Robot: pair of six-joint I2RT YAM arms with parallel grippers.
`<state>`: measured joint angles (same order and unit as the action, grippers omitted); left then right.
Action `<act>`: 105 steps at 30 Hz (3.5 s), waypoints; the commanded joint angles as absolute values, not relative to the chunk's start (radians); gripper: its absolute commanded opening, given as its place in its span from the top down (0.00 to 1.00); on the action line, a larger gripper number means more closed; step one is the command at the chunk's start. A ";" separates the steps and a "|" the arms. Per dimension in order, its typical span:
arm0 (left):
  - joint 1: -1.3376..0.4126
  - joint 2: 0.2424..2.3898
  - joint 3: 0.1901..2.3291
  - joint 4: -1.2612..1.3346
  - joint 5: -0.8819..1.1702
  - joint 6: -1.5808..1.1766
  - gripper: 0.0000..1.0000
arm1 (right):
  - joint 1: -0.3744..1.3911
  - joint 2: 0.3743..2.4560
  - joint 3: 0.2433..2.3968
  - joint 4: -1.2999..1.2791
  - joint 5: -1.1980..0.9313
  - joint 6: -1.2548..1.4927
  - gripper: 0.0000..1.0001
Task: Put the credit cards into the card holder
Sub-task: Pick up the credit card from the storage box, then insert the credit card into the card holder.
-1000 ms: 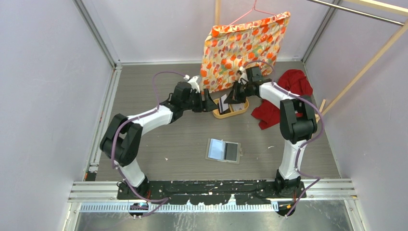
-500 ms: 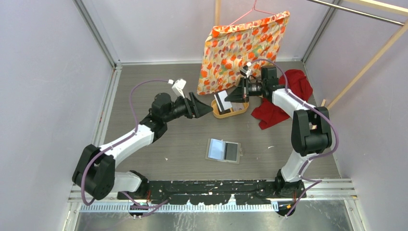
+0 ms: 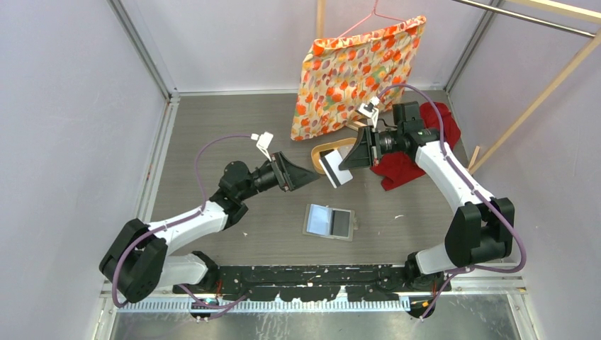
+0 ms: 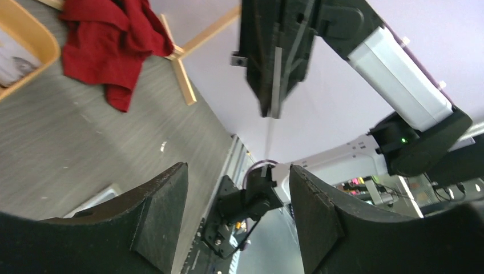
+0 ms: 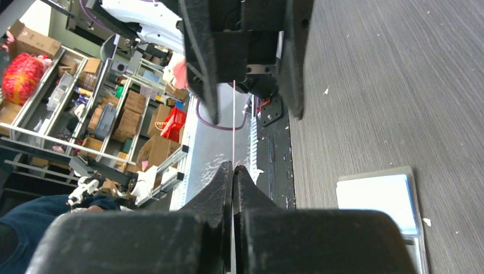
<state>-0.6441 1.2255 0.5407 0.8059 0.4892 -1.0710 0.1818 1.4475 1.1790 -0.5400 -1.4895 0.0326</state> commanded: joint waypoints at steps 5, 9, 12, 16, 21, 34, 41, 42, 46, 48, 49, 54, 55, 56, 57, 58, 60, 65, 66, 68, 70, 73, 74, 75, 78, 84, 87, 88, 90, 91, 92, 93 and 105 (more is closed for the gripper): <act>-0.763 1.229 0.602 0.954 0.397 -1.043 0.35 | 0.192 1.414 1.141 -0.530 -1.487 -0.009 0.97; -0.773 1.238 0.624 0.901 0.364 -1.014 0.39 | 0.198 1.386 1.114 -0.518 -1.476 -0.012 0.97; -0.775 1.254 0.648 0.864 0.364 -0.994 0.58 | 0.197 1.356 1.088 -0.500 -1.456 -0.012 0.96; -0.775 1.281 0.662 0.857 0.389 -0.994 0.93 | 0.198 1.322 1.059 -0.480 -1.436 -0.012 0.94; -0.775 1.274 0.669 0.810 0.423 -0.946 1.00 | 0.198 1.293 1.031 -0.474 -1.422 -0.030 0.87; -0.764 1.203 0.700 0.523 0.553 -0.738 1.00 | 0.218 1.305 1.062 -0.760 -1.293 -0.305 0.27; -0.756 1.253 0.755 0.457 0.659 -0.724 1.00 | 0.272 1.328 1.079 -0.820 -1.238 -0.391 0.39; -0.756 1.259 0.762 0.448 0.669 -0.721 1.00 | 0.275 1.333 1.082 -0.823 -1.241 -0.392 0.43; -0.755 1.281 0.787 0.396 0.699 -0.695 1.00 | 0.275 1.329 1.089 -0.834 -1.263 -0.394 0.57; -0.753 1.289 0.792 0.383 0.706 -0.687 1.00 | 0.276 1.322 1.087 -0.834 -1.275 -0.398 0.66; -0.753 1.292 0.793 0.380 0.709 -0.686 1.00 | 0.275 1.319 1.085 -0.834 -1.280 -0.399 0.73; -0.748 1.283 0.789 0.349 0.668 -0.689 0.81 | 0.280 1.318 1.074 -0.831 -1.239 -0.407 0.99; -0.746 1.267 0.784 0.333 0.643 -0.686 0.72 | 0.280 1.318 1.068 -0.826 -1.220 -0.401 0.99; -0.742 1.244 0.765 0.314 0.607 -0.681 0.61 | 0.279 1.315 1.060 -0.816 -1.202 -0.388 0.99; -0.738 1.217 0.751 0.298 0.567 -0.677 0.53 | 0.280 1.313 1.047 -0.806 -1.185 -0.377 0.99; -0.734 1.183 0.722 0.291 0.537 -0.667 0.47 | 0.281 1.309 1.034 -0.800 -1.166 -0.369 0.99; -0.727 1.119 0.654 0.271 0.472 -0.649 0.38 | 0.280 1.301 1.002 -0.782 -1.115 -0.348 0.99; -0.726 1.065 0.511 0.181 0.336 -0.673 0.35 | 0.270 1.358 0.951 -0.704 -1.014 -0.218 0.99; -0.726 1.075 0.493 0.180 0.330 -0.693 0.35 | 0.270 1.393 0.954 -0.704 -1.014 -0.193 0.99; -0.726 1.103 0.458 0.217 0.316 -0.736 0.35 | 0.271 1.459 0.959 -0.698 -0.982 -0.141 0.99; -0.726 1.133 0.426 0.277 0.301 -0.780 0.35 | 0.271 1.504 0.964 -0.704 -0.947 -0.124 0.99; -0.729 1.192 0.404 0.359 0.296 -0.824 0.33 | 0.270 1.511 0.942 -0.655 -0.881 -0.071 0.99; -0.733 1.213 0.405 0.378 0.296 -0.830 0.33 | 0.271 1.500 0.927 -0.621 -0.856 -0.034 0.99; -0.739 1.234 0.405 0.405 0.295 -0.834 0.33 | 0.271 1.481 0.909 -0.586 -0.824 -0.006 0.99; -0.751 1.297 0.399 0.485 0.292 -0.858 0.35 | 0.269 1.439 0.860 -0.485 -0.759 0.114 0.99; -0.764 1.371 0.394 0.563 0.276 -0.900 0.40 | 0.269 1.370 0.763 -0.334 -0.726 0.254 0.99; -0.786 1.403 0.407 0.569 0.252 -0.911 0.44 | 0.267 1.386 0.761 -0.322 -0.751 0.265 0.99; -0.792 1.416 0.410 0.574 0.250 -0.915 0.45 | 0.265 1.395 0.765 -0.325 -0.756 0.263 0.99; -0.801 1.442 0.411 0.598 0.248 -0.923 0.48 | 0.260 1.411 0.775 -0.335 -0.767 0.259 0.99; -0.803 1.457 0.411 0.613 0.248 -0.927 0.49 | 0.259 1.414 0.777 -0.339 -0.769 0.257 0.99; -0.805 1.471 0.412 0.624 0.251 -0.931 0.50 | 0.256 1.415 0.778 -0.340 -0.770 0.256 0.99; -0.805 1.483 0.415 0.634 0.256 -0.935 0.51 | 0.255 1.415 0.778 -0.340 -0.772 0.255 0.99; -0.810 1.635 0.438 0.779 0.308 -0.990 0.97 | 0.246 1.468 0.786 -0.347 -0.775 0.262 0.99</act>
